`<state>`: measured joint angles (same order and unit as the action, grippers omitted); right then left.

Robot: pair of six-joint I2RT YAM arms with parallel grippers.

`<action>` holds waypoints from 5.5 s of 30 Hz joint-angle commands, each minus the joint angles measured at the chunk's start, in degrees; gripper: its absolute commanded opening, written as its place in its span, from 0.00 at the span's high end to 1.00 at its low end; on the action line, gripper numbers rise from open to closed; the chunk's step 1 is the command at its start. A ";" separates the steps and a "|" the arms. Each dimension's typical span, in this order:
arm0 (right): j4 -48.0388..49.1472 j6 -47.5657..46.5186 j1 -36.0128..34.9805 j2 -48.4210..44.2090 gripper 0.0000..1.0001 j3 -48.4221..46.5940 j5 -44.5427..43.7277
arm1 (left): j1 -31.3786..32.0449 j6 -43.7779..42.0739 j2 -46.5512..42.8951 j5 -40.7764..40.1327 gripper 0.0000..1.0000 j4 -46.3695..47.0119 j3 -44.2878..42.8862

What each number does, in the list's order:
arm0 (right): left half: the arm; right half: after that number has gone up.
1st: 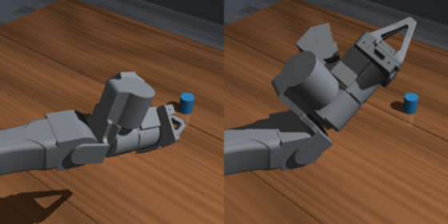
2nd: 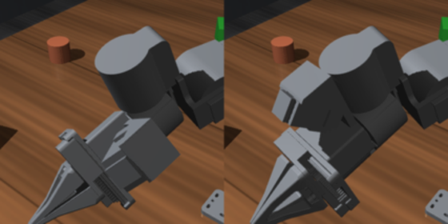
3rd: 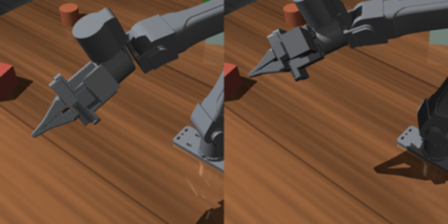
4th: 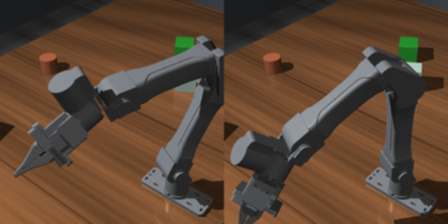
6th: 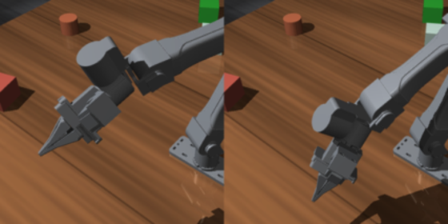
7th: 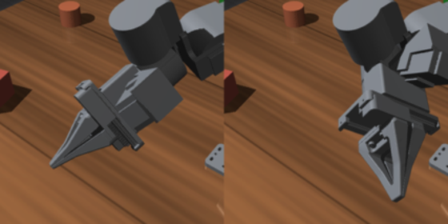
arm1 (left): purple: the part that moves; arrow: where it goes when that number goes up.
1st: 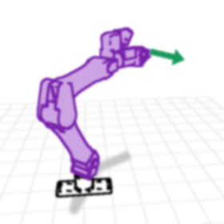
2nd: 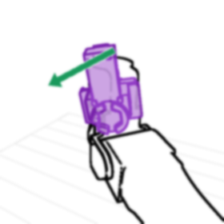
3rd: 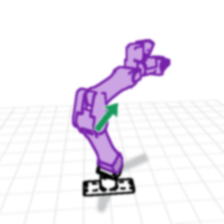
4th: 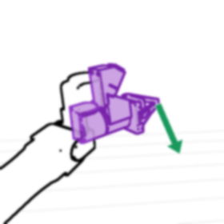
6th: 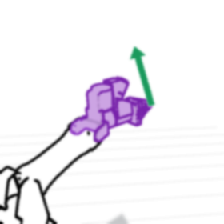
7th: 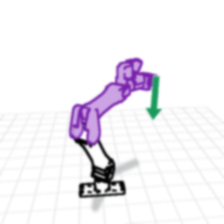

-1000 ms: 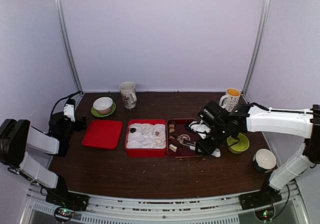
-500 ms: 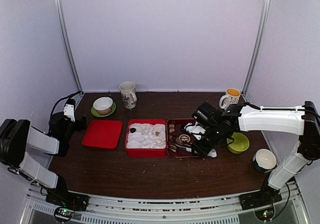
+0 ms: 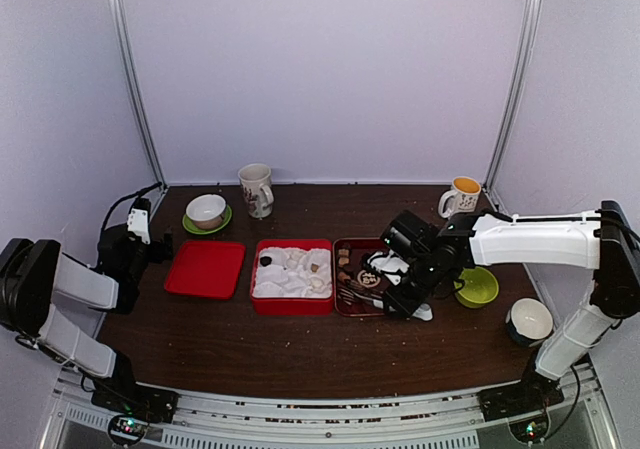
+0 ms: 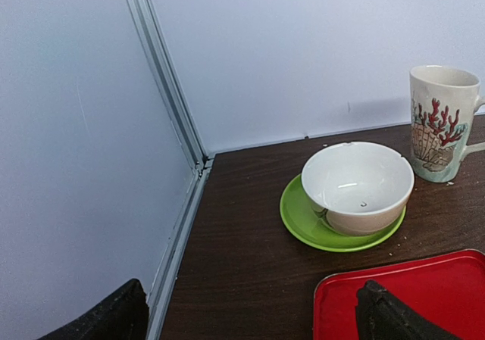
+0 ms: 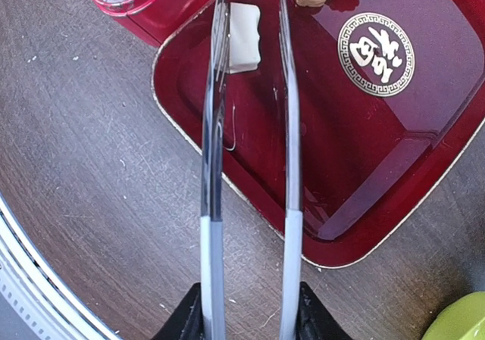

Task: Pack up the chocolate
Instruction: Pick up the fake chocolate from the plate, then place the fake chocolate in the empty pocket of the box, then pick up the fake chocolate from the plate.

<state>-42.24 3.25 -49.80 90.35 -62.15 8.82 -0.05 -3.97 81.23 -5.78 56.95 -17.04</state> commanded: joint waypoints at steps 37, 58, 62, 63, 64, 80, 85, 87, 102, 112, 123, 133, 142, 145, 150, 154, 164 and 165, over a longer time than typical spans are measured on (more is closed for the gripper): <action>5.31 4.49 -0.17 -14.08 0.80 -0.07 -5.41 | -0.56 0.10 0.28 -0.28 0.02 3.04 -0.84; 12.17 4.39 -0.51 -12.83 0.79 -0.87 1.02 | -0.51 0.14 0.33 -0.28 0.02 3.01 -0.81; 13.09 4.33 -2.11 -8.74 0.79 -3.18 2.42 | -0.52 0.11 0.30 -0.28 0.02 3.03 -0.84; 13.32 4.24 -2.52 -7.66 0.79 -3.72 2.32 | -0.55 0.10 0.33 -0.29 0.02 3.01 -0.81; 13.65 4.34 -2.90 -6.48 0.79 -4.24 2.24 | -0.55 0.10 0.33 -0.28 0.02 3.05 -0.83; 16.49 5.72 -4.38 8.33 0.80 -11.77 2.36 | -0.54 0.10 0.32 -0.28 0.02 3.03 -0.83; 17.39 6.26 -4.52 10.15 0.80 -11.96 2.76 | -0.56 0.10 0.32 -0.28 0.02 3.08 -0.85; 17.54 6.32 -4.66 10.60 0.80 -11.88 2.71 | -0.56 0.14 0.33 -0.28 0.02 3.01 -0.88; 16.53 5.63 -4.77 14.15 0.72 -14.38 2.61 | -0.56 0.12 0.33 -0.28 0.02 3.01 -0.84; 17.02 5.68 -4.69 13.26 0.61 -14.49 1.06 | -0.56 0.11 0.33 -0.28 0.02 3.06 -0.83; 23.39 5.57 -4.62 -4.17 0.62 -4.40 -6.99 | -0.56 0.16 0.28 -0.26 0.02 3.06 -0.88; 19.23 8.51 -3.18 -13.76 0.62 6.81 -13.63 | -0.54 0.11 0.32 -0.28 0.02 3.04 -0.81; 18.74 9.50 -1.97 -15.54 0.64 12.14 -13.22 | -0.55 0.12 0.31 -0.28 0.02 3.04 -0.87; 18.39 8.94 -1.43 -15.04 0.64 12.60 -13.30 | -0.54 0.12 0.33 -0.28 0.02 3.01 -0.87; 18.42 8.71 -0.78 -15.02 0.64 13.20 -12.73 | -0.56 0.12 0.33 -0.28 0.02 3.07 -0.82; 18.90 8.17 -0.36 -15.15 0.64 14.47 -12.60 | -0.56 0.10 0.30 -0.28 0.02 3.00 -0.89; 20.27 9.73 0.17 -15.13 0.65 17.49 -11.24 | -0.51 0.10 0.33 -0.28 0.02 3.01 -0.81; 20.23 9.99 0.19 -15.31 0.65 17.79 -11.19 | -0.53 0.10 0.31 -0.28 0.02 3.07 -0.81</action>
<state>-23.55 12.14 -49.80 76.29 -46.44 -2.57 -0.05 -3.97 81.23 -5.78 56.95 -17.04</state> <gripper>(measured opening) 0.356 0.978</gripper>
